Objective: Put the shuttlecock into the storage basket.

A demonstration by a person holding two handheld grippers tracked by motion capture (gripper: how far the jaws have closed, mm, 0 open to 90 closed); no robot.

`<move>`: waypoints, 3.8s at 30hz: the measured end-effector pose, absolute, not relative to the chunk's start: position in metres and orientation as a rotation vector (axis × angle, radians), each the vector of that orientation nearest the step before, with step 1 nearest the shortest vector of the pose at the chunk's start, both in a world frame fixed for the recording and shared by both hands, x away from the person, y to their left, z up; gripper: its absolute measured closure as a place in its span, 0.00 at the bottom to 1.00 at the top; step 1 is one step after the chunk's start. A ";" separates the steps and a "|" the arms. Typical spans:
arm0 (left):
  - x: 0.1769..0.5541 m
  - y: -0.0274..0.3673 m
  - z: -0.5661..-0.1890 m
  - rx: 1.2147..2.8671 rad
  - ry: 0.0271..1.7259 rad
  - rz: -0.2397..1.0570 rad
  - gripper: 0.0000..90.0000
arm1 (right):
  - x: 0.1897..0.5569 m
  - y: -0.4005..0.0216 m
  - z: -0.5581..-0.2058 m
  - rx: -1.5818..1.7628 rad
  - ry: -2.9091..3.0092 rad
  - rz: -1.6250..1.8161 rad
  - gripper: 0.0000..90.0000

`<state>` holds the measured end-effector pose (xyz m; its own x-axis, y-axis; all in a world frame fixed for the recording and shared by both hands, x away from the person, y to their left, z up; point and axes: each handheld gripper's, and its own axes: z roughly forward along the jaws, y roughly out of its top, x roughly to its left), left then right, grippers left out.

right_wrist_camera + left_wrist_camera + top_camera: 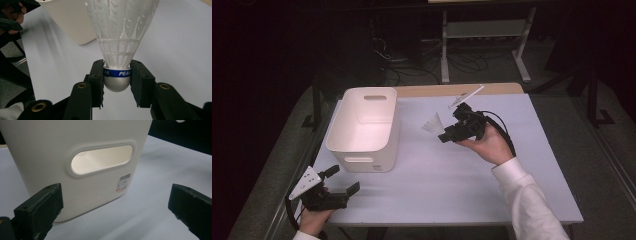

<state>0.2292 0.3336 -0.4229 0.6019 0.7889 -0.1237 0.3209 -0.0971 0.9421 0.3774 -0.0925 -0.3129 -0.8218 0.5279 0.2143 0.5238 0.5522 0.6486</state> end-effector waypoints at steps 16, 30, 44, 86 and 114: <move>0.229 0.334 -0.423 1.684 0.926 0.506 0.00 | 0.377 -0.076 -0.300 0.890 2.763 1.161 0.70; 0.230 0.334 -0.423 1.681 0.919 0.503 0.00 | 0.381 -0.057 -0.292 0.829 2.768 1.161 0.70; 0.229 0.334 -0.423 1.686 0.923 0.502 0.00 | 0.387 -0.043 -0.291 0.759 2.767 1.183 0.70; 0.230 0.334 -0.424 1.683 0.922 0.499 0.00 | 0.404 0.013 -0.264 0.621 2.812 1.159 0.70; 0.230 0.334 -0.424 1.690 0.922 0.496 0.00 | 0.426 0.048 -0.265 0.579 2.825 1.217 0.70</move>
